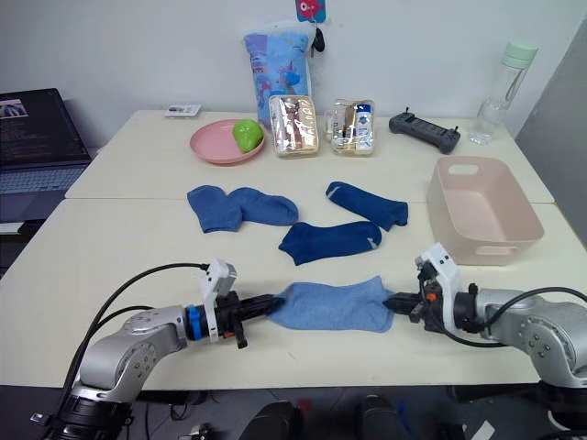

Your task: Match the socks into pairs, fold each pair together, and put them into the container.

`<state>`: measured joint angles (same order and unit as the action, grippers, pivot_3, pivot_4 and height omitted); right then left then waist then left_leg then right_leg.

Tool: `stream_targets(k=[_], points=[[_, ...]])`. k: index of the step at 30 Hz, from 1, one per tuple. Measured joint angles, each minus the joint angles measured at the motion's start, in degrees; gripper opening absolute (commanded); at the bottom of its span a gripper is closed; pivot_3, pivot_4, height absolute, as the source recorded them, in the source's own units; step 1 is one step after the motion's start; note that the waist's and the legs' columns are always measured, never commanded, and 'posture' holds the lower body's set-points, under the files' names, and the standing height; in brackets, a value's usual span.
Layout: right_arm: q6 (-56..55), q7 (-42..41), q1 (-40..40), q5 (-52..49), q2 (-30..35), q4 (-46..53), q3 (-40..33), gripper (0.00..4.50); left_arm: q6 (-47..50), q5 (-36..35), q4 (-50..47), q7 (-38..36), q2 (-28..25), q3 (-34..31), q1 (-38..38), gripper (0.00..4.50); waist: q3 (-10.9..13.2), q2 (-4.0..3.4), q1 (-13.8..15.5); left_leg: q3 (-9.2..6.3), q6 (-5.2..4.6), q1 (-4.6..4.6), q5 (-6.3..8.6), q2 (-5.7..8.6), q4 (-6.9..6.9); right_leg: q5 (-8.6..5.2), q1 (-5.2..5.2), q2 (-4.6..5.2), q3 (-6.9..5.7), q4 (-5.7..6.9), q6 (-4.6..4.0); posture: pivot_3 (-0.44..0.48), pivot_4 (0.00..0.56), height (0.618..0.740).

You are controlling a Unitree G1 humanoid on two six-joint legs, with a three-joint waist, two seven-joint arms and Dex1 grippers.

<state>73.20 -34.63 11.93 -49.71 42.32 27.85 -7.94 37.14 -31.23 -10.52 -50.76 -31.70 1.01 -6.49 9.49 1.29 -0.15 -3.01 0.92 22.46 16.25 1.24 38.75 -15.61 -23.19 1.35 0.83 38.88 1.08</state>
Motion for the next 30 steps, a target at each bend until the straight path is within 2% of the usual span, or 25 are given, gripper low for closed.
stream_targets(k=[20,24,29,30], points=[[-7.6,1.7,0.0,8.1,-0.7,-3.9,3.6,0.02,-0.2,0.2,0.2,0.2,0.3,0.5,-0.1,0.00,0.0,0.00,0.0,0.00,0.00,0.00,0.00,0.00,0.00,0.00,0.00,0.00,-0.01,0.00,0.00,0.000,0.150,0.740],[-7.9,0.7,-0.2,8.1,-0.4,-3.9,3.5,0.97,-0.1,-0.1,0.2,0.6,0.4,0.1,-0.1,0.86,0.0,0.00,0.0,0.00,0.00,0.00,0.00,0.00,0.00,0.00,0.00,0.00,0.00,-0.01,0.00,0.000,0.150,0.740],[-9.6,-0.6,-0.6,8.1,1.4,-3.4,1.3,2.80,0.1,-1.3,0.3,1.5,0.4,-3.6,-0.6,2.56,0.0,0.00,0.0,0.00,0.00,0.01,0.00,0.00,0.00,0.00,0.00,0.00,-0.01,-0.01,0.00,0.000,0.150,0.740],[-10.4,-1.3,-1.1,8.0,1.9,-2.8,0.2,2.80,0.2,-1.9,0.4,1.5,0.3,-4.7,-0.8,2.84,0.0,0.00,0.0,-0.01,0.00,0.02,0.00,0.00,0.00,0.00,0.00,0.00,-0.02,-0.02,0.00,0.000,0.150,0.740]])
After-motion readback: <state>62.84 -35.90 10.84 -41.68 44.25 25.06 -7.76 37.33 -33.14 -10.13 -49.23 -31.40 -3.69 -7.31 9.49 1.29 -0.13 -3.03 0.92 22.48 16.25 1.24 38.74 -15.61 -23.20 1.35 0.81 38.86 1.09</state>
